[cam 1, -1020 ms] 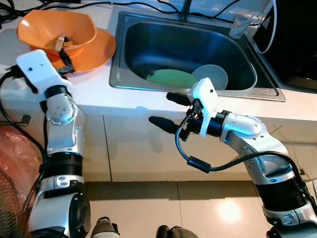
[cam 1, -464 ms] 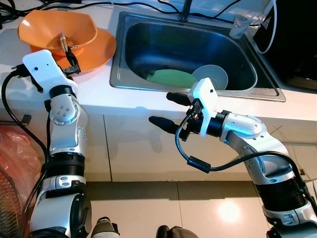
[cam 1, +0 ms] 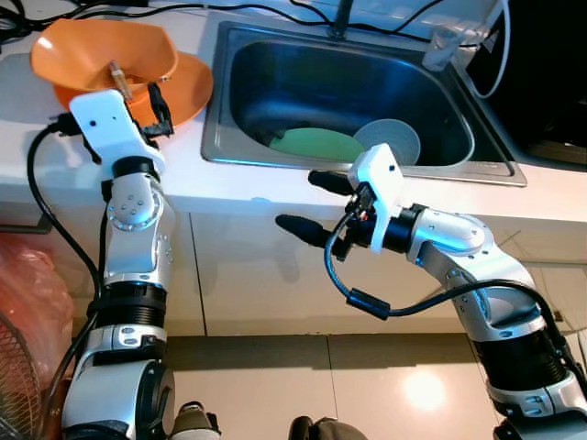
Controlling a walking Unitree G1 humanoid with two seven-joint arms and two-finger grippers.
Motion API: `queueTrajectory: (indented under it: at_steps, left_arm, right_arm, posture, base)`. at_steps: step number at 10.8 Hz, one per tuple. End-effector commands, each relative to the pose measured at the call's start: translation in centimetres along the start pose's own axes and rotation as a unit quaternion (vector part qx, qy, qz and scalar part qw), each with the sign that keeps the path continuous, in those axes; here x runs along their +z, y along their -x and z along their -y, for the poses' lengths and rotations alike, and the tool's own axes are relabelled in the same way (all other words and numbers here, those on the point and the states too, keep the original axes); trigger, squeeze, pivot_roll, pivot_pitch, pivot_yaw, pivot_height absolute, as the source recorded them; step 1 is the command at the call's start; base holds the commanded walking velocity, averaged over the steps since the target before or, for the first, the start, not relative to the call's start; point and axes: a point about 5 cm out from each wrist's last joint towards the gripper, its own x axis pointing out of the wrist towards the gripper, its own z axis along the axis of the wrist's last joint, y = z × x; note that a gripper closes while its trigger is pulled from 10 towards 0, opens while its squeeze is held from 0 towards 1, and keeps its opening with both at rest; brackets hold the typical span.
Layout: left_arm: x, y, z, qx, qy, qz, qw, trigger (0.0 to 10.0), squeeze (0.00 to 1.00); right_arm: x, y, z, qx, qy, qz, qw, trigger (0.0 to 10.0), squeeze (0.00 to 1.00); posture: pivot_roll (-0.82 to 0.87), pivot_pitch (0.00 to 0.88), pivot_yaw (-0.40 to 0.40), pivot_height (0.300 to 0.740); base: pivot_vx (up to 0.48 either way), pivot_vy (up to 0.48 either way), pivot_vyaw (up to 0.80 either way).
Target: Kitchen organization
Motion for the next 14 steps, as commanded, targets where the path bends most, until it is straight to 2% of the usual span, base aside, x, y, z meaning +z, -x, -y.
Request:
queueTrajectory:
  at_steps: [1, 5, 6, 14]
  left_arm:
    - [0.7, -0.2, 0.2, -0.002, -0.001, 0.014, 1.000, 10.0, 0.00]
    - [0.7, -0.5, -0.7, 0.018, -0.007, 0.014, 1.000, 10.0, 0.00]
    - [0.7, -0.6, -0.9, 0.016, -0.002, 0.020, 1.000, 0.0, 0.00]
    - [0.9, -0.7, -0.8, 0.009, 0.003, 0.028, 1.000, 0.0, 0.00]
  right_arm:
    - [0.2, 0.4, 0.3, -0.006, 0.006, 0.003, 1.000, 10.0, 0.00]
    - [0.2, 0.5, 0.4, -0.008, 0.007, 0.002, 1.000, 10.0, 0.00]
    - [0.3, 0.5, 0.4, -0.009, 0.007, 0.003, 1.000, 10.0, 0.00]
    - [0.3, 0.4, 0.5, -0.012, 0.008, 0.006, 1.000, 10.0, 0.00]
  posture:
    - [-0.06, 0.167, -0.150, 0.740]
    - [-0.07, 0.169, -0.151, 0.740]
    - [-0.07, 0.168, -0.150, 0.740]
    - [-0.07, 0.167, -0.150, 0.740]
  base:
    - [0.000, 0.000, 0.00]
    - [0.000, 0.000, 0.00]
    - [0.000, 0.000, 0.00]
    - [0.000, 0.000, 0.00]
